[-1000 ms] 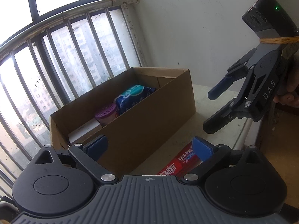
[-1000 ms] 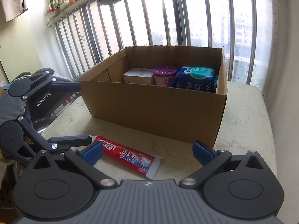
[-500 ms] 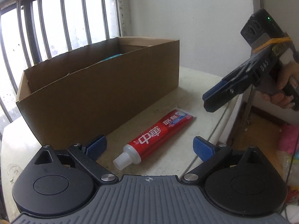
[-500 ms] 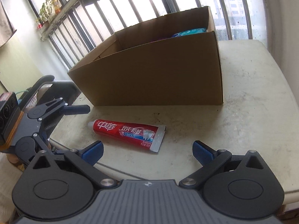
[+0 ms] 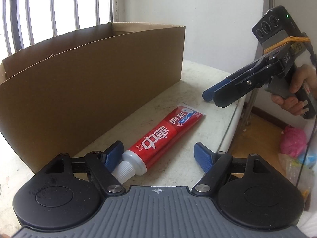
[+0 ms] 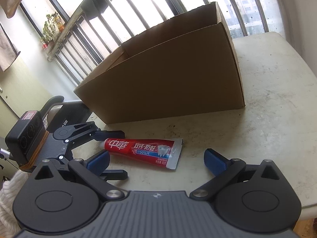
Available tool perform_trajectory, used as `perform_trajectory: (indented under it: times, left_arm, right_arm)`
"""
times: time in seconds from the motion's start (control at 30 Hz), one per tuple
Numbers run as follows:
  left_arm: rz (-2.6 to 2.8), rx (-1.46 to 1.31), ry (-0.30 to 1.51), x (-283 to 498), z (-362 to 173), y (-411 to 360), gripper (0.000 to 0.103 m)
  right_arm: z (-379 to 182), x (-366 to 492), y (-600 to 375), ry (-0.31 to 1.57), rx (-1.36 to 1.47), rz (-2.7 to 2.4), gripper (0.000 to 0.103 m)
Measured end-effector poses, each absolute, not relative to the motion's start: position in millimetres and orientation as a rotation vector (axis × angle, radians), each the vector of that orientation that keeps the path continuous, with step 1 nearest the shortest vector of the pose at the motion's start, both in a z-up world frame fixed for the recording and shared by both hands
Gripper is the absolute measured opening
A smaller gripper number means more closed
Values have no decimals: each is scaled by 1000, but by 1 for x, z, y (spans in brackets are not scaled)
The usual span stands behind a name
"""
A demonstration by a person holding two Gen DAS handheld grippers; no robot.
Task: Organize objects
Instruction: 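Close the left gripper on the toothpaste tube's cap end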
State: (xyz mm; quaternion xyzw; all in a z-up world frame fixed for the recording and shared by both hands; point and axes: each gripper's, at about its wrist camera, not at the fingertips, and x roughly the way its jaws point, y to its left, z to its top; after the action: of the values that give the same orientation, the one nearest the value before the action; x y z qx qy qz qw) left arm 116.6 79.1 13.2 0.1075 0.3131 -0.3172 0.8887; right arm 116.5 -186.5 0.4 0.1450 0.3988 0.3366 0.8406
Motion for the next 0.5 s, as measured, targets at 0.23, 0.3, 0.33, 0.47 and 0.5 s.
perform_trajectory:
  times: [0.23,0.3,0.33,0.47,0.5]
  left_arm:
    - [-671,230,694,122,22,85,39]
    - [-669,230,706,122,23,82,32]
    - [-668,221,715,123,24,82,31]
    - [-660,207,746,125,26,79,27]
    - [-658,206,750,126,26,79,27]
  right_arm:
    - [0,117,-189,841,310,719,103]
    - [0,117,-189,838,322,721,103]
    - [-1,118,-190,836,328,723,103]
    - [-3,121,-193,840,379,729,103]
    - [-4,122,-195,849,411,727,103]
